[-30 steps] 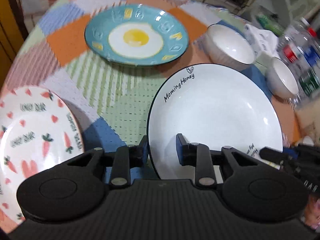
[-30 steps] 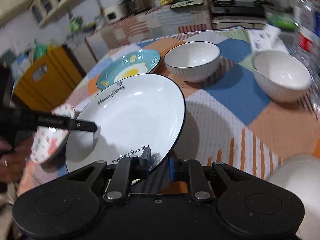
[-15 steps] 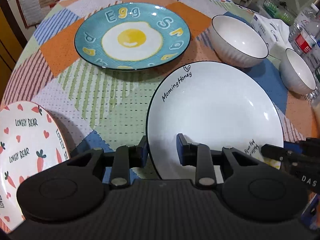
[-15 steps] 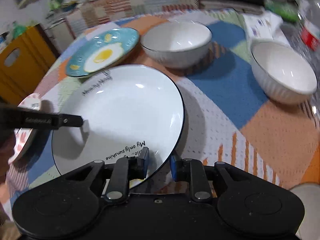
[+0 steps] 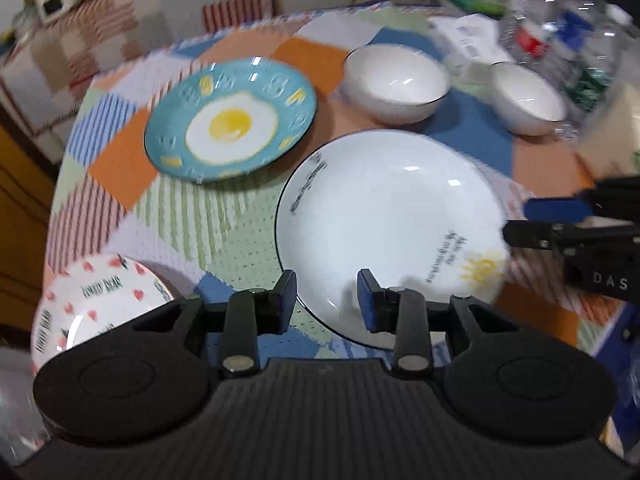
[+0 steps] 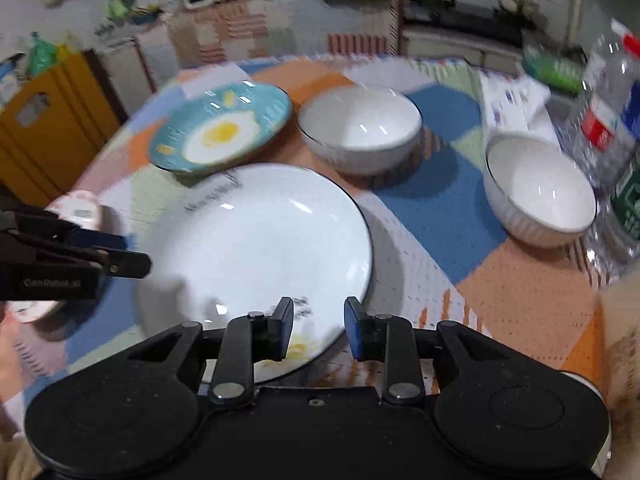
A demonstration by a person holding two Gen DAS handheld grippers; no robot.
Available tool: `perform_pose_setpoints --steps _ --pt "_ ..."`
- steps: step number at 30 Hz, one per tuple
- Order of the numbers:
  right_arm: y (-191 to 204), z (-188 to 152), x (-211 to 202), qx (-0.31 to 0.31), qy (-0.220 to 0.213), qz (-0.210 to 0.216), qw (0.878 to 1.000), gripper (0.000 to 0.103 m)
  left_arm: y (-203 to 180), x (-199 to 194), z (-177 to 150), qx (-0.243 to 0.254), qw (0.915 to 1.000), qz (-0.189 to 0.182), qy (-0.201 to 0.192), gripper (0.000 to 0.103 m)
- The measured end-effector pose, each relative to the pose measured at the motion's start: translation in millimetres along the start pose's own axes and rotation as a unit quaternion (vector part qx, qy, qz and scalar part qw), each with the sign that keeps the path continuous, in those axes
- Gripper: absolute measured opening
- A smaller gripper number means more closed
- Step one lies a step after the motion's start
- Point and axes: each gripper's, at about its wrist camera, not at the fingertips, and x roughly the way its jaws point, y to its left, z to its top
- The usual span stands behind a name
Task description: Organize plates and bowls
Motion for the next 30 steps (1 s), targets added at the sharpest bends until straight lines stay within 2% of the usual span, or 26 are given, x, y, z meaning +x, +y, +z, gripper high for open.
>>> perform_pose_setpoints --steps 3,8,12,15,21,25,28,30 --pt "11.1 3.5 -22.6 -0.021 -0.018 0.026 0.999 0.035 0.2 -30.4 -1.6 -0.001 0.9995 -0.012 -0.028 0.042" --pt "35.5 6.2 -57.4 -0.078 -0.047 0.048 0.995 0.035 -2.1 -72.8 -5.9 0.004 0.999 -0.016 -0.042 0.042" --pt "52.5 12.5 -80.3 -0.114 -0.056 0.063 0.99 0.039 -1.0 -97.4 -14.5 0.015 0.9991 -0.008 -0.038 0.046" --pt "66.9 15.2 -97.9 -0.132 -0.061 0.08 0.986 0.044 6.2 -111.5 -24.5 0.027 0.9995 0.005 -0.018 0.048" --pt "97.7 16.9 -122.7 -0.167 -0.063 0.132 0.975 0.045 36.3 -138.8 -51.9 0.04 0.9985 0.034 0.016 0.054" --pt "120.1 14.7 -129.7 -0.19 -0.069 0.17 0.965 0.052 59.8 -149.6 -68.1 0.014 0.9986 0.05 0.008 0.068" --pt "134.8 12.6 -123.7 -0.188 -0.056 0.187 0.962 0.054 71.7 -150.9 -77.2 0.016 0.9983 0.055 0.011 0.069" --pt "143.6 9.9 -118.7 -0.192 -0.048 0.193 0.961 0.056 80.6 -153.4 -82.7 0.019 0.9987 0.046 -0.005 0.07"
